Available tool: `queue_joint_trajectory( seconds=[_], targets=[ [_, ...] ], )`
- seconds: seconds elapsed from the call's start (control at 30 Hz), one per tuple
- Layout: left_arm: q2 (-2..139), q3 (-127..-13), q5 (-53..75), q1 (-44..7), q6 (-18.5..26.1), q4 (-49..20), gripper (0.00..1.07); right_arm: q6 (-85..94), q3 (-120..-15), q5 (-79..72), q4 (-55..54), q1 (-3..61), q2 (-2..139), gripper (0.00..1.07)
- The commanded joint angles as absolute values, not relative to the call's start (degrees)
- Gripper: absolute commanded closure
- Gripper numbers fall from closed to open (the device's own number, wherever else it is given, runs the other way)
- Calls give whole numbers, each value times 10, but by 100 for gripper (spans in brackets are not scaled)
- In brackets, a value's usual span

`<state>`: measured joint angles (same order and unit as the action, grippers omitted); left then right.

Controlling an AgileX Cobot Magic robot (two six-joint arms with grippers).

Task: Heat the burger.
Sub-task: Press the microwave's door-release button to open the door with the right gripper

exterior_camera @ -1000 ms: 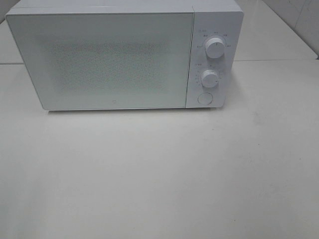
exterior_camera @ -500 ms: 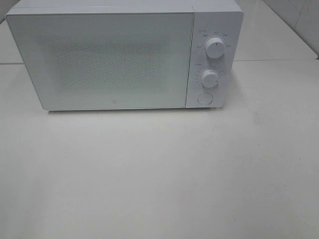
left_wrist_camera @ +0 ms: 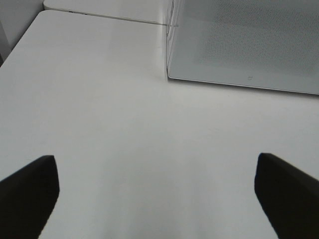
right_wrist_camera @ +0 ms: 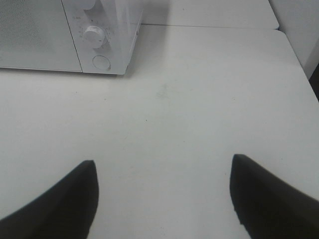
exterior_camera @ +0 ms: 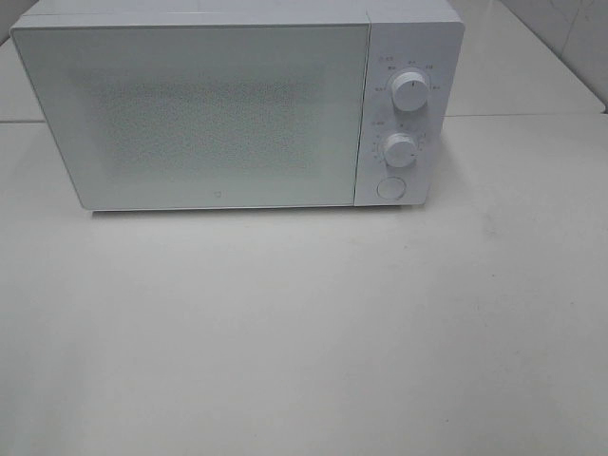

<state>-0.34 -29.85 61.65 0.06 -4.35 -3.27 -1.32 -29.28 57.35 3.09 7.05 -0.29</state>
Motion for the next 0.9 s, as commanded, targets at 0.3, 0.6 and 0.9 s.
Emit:
queue_joint_trajectory(
  seconds=[0.3,0.6,0.9],
  targets=[
    [-6,-299,612,1,-42,-33,6,-18,-320,481,33,67,72,34],
    [-6,-299,612,1,-42,-33,6,-18,-319,395,34,68,166,34],
    [-6,-299,612,1,-42,-33,6,-18,-319,290,34,68,295,34]
  ],
)
